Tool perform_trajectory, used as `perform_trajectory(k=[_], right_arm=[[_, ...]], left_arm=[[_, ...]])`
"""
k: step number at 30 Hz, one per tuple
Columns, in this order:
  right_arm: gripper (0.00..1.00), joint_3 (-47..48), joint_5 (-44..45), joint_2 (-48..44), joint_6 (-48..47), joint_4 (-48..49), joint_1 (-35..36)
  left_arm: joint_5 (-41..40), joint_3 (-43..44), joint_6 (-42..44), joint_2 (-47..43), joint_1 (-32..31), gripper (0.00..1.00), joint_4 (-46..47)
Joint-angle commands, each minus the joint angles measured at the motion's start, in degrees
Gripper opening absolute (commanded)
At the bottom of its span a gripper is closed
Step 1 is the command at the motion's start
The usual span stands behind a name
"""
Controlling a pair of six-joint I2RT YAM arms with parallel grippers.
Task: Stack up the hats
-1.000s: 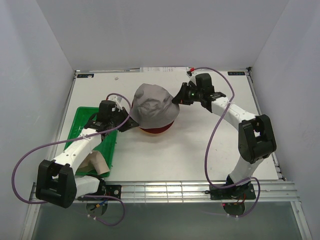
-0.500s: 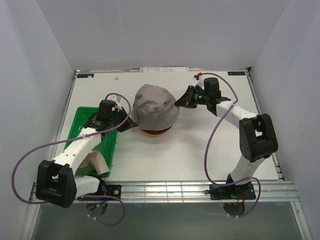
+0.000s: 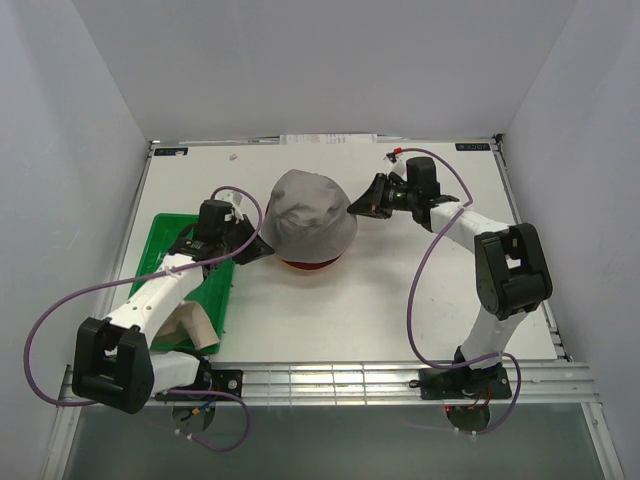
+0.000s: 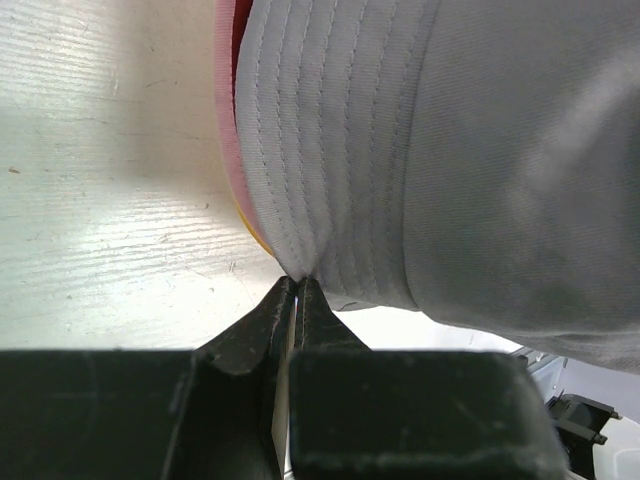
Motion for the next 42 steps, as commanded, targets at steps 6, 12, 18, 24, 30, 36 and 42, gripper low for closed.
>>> perform_trajectory(k=[6, 12, 18, 24, 30, 36, 42], right_arm=[[0.08, -0.3, 6.1, 3.2, -3.6, -7.4, -1.2], [0.08, 0.8, 8.4, 4.5, -5.6, -11.4, -1.3], [0.08, 1.3, 9.7, 5.2, -6.9, -13.1, -1.9], [0.08, 3.1, 11.1, 6.5, -8.8, -16.3, -1.9], [0.08, 2.5, 10.3, 7.6, -8.8, -16.4, -2.0], [0.08, 5.1, 9.3, 7.8, -8.6, -16.6, -2.0], [0.08, 8.9, 8.8, 8.0, -9.0, -18.6, -2.0]], left_arm=[[-5.4, -1.0, 1.6, 2.5, 0.3, 0.0, -6.2], [-6.1, -2.7, 1.6, 4.0, 0.3, 0.0, -5.8], [-6.6, -3.8, 1.9, 4.5, 0.3, 0.0, -5.6], [-6.9, -4.3, 2.2, 5.6, 0.3, 0.0, -5.7], [-6.6, -5.1, 2.2, 5.9, 0.3, 0.0, -5.2], [-5.9, -5.2, 2.4, 4.8, 0.3, 0.0, -5.7], [-4.1, -3.2, 3.3, 2.5, 0.3, 0.0, -7.3]])
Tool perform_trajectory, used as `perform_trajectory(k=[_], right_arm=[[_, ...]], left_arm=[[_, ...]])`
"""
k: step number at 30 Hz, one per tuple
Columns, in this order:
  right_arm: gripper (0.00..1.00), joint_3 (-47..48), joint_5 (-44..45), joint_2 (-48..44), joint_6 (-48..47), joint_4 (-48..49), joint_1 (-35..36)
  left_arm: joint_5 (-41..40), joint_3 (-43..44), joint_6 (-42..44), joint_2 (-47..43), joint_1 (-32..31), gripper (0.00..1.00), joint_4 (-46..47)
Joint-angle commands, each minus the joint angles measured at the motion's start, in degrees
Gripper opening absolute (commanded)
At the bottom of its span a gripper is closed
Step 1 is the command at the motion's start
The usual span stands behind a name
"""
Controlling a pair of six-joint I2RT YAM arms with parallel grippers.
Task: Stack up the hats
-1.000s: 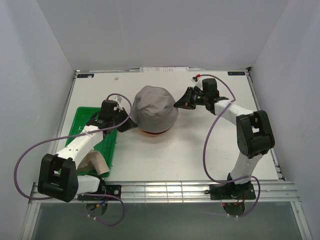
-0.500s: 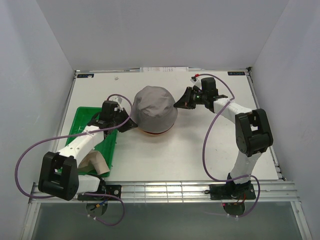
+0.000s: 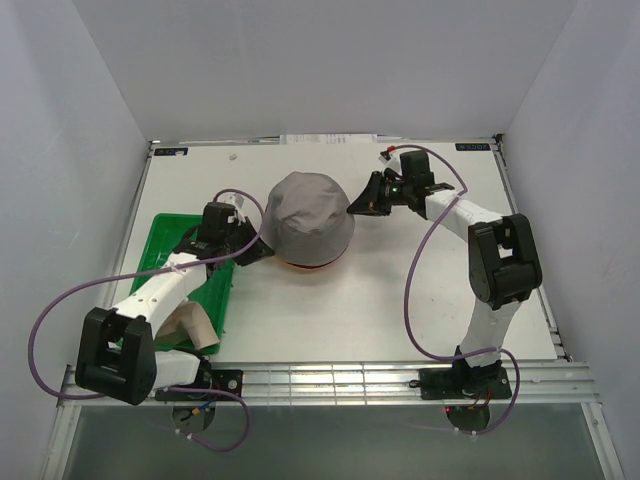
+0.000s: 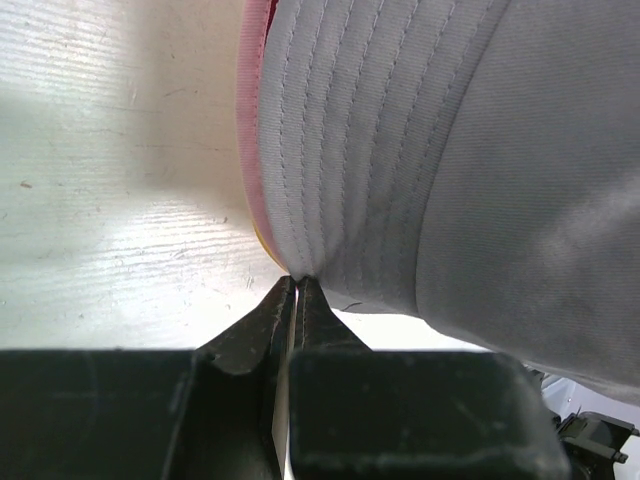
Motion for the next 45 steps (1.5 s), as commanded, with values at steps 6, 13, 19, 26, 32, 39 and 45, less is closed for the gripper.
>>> perform_trajectory(k=[6, 13, 19, 26, 32, 39, 45], right_arm=[[0.08, 5.6, 7.0, 3.7, -5.7, -10.5, -2.0], [0.08, 11.6, 6.7, 6.5, -7.7, -14.2, -2.0], [0.08, 15.1, 6.4, 7.6, -9.1, -15.6, -2.0], [0.11, 16.4, 5.9, 6.8, -10.2, -14.9, -1.9], [0.18, 17.9, 4.1, 6.6, -10.8, -13.4, -1.7], [0.32, 19.5, 3.5, 6.0, -11.2, -12.9, -1.7], [0.61, 21.2, 5.3, 5.7, -9.5, -14.1, -2.0]], left_arm=[[-3.0, 3.4, 3.5, -2.4, 0.3, 0.14, -14.8], [-2.4, 8.2, 4.0, -4.1, 0.3, 0.41, -17.8], [-3.4, 11.4, 3.6, -5.2, 0.3, 0.46, -19.4], [-4.9, 16.0, 2.1, -4.0, 0.4, 0.57, -18.7], [-7.2, 24.4, 2.1, 2.0, 0.5, 0.64, -18.6], [-5.2, 30.3, 1.3, 10.5, 4.3, 0.64, -13.7], [3.9, 32.6, 0.6, 17.7, 7.7, 0.64, -5.5]])
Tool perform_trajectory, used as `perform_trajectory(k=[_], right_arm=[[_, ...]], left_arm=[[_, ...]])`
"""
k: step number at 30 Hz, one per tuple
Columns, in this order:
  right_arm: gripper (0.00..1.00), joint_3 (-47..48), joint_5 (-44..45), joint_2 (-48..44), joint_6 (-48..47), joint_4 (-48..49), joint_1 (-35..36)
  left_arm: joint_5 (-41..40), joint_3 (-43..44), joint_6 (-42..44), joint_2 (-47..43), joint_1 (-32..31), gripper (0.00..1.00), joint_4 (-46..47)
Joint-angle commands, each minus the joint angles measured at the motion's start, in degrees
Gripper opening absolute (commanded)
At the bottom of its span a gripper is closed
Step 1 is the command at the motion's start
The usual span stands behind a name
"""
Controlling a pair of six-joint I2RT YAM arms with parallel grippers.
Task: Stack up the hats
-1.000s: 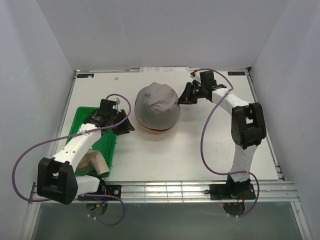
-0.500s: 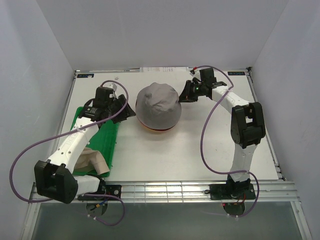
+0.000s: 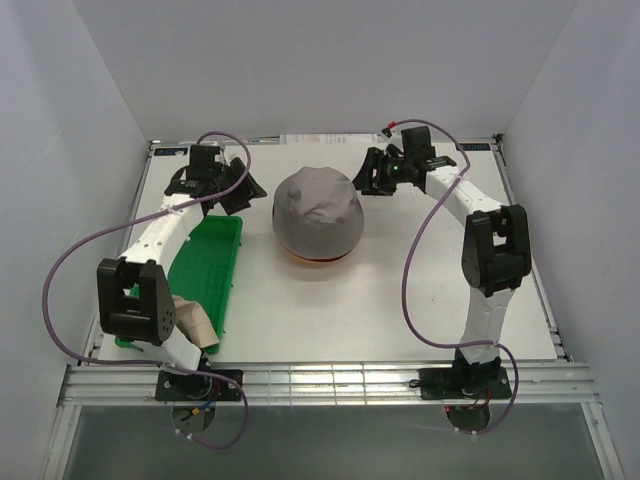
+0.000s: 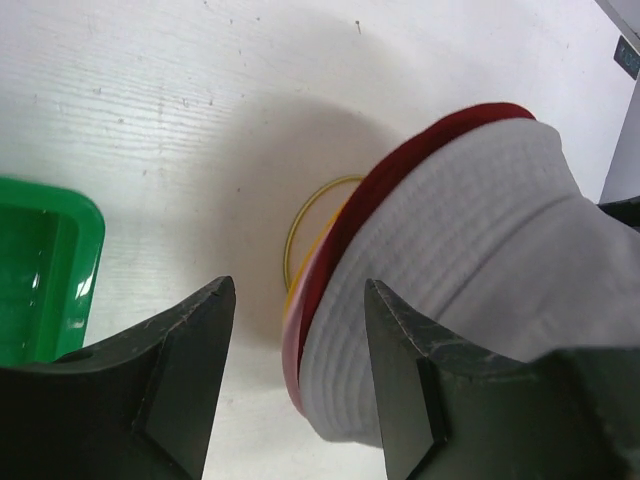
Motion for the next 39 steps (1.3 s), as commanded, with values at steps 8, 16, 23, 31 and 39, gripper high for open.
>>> perform_trajectory(k=[8, 16, 23, 31, 39], right_arm=[[0.64, -0.3, 2.5, -3.5, 0.9, -1.3, -2.1], [0.64, -12.9, 0.8, -10.3, 2.2, 2.4, -2.7], [0.64, -18.0, -1.3, -13.1, 4.8, 6.1, -2.8], [0.63, -19.2, -3.0, -12.7, 7.1, 8.9, -2.8], [0.6, -19.7, -4.0, -12.6, 8.6, 10.8, -2.7]], left_arm=[[13.4, 1.2, -2.3, 5.0, 2.2, 0.65, 15.3], [18.0, 0.1, -5.7, 8.1, 2.9, 0.64, 20.0], [21.3, -1.2, -7.3, 10.3, 2.9, 0.63, 24.1], [22.7, -1.6, -8.4, 11.8, 2.2, 0.63, 26.0], [23.0, -3.1, -9.1, 12.5, 1.1, 0.5, 27.2]])
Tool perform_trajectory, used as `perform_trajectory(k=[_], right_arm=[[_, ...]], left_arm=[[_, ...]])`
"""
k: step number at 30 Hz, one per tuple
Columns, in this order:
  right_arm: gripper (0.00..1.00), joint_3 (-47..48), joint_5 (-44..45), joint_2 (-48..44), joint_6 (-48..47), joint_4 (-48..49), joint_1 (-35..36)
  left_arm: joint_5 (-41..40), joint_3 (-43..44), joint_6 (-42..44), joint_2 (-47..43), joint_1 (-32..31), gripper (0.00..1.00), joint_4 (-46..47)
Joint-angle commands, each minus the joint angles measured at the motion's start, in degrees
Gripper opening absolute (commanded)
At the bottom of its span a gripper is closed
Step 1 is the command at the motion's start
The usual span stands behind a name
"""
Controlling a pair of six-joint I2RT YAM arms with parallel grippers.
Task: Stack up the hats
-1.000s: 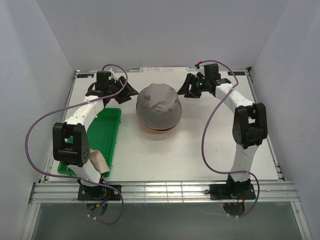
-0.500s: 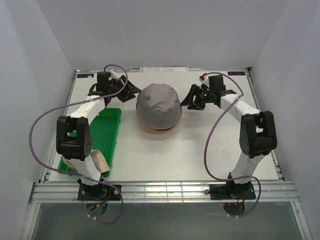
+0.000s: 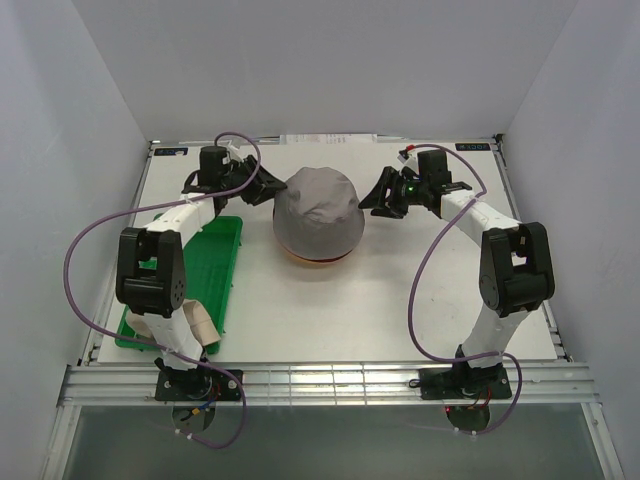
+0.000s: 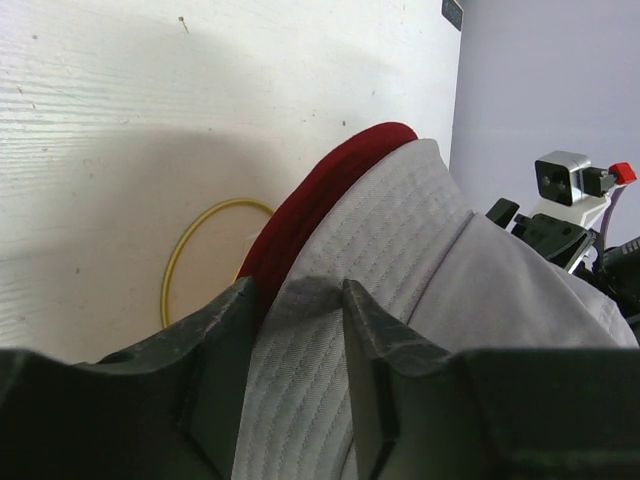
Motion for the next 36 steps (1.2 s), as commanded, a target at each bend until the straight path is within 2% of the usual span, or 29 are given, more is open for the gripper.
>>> perform_trajectory(k=[1, 5, 6, 8, 9, 14, 23, 36], right_arm=[[0.6, -0.8, -1.9, -1.6, 0.9, 2.8, 0.0], [0.6, -1.2, -2.0, -1.5, 1.1, 3.2, -0.1], [0.6, -1.2, -2.1, -1.6, 1.1, 3.4, 0.0], [0.6, -1.1, -2.3, -1.4, 1.3, 3.5, 0.0], [0.6, -1.0, -2.3, -1.3, 1.3, 3.5, 0.0], [0.61, -1.0, -2.0, -1.7, 0.9, 3.3, -0.1], [0.63, -5.0, -2.7, -4.0, 2.2, 5.3, -0.1], [0.58, -11.6, -7.5, -6.0, 14.5, 19.7, -0.1]], left_arm=[[1.4, -1.2, -0.1, -0.9, -0.5, 0.48, 1.6], [0.9, -1.8, 0.1, -1.5, -0.5, 0.34, 1.2], [0.8, -2.0, 0.2, -1.6, -0.4, 0.26, 1.1], [0.6, -2.0, 0.6, -1.7, -0.4, 0.19, 0.5], [0.5, -2.0, 0.8, -1.8, -0.5, 0.12, 0.2], [-0.6, -2.6, 2.3, -2.4, -0.4, 0.01, -1.3], [-1.6, -3.7, 3.5, -3.6, -0.5, 0.0, -2.3], [-2.6, -6.6, 3.5, -5.4, -0.5, 0.0, -1.7]])
